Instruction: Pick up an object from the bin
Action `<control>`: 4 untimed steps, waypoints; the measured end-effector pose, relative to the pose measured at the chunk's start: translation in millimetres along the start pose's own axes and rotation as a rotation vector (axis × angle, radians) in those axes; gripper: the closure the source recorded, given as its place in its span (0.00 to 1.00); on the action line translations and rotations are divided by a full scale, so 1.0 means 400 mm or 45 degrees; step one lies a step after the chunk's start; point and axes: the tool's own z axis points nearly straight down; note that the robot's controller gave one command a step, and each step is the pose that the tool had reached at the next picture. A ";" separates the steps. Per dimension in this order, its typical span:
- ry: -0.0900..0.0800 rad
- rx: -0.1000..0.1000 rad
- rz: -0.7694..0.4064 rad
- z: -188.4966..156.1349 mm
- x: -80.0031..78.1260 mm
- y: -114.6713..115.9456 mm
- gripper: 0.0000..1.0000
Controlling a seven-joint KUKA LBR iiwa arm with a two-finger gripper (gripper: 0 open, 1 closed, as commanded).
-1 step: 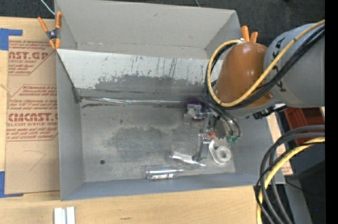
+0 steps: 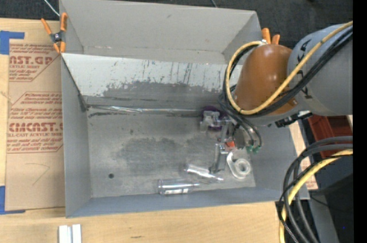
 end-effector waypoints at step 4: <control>-0.008 -0.001 -0.055 -0.045 0.062 -0.001 1.00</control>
Offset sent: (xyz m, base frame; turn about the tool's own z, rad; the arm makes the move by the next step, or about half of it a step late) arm -0.0131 -0.0012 -0.0619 -0.0510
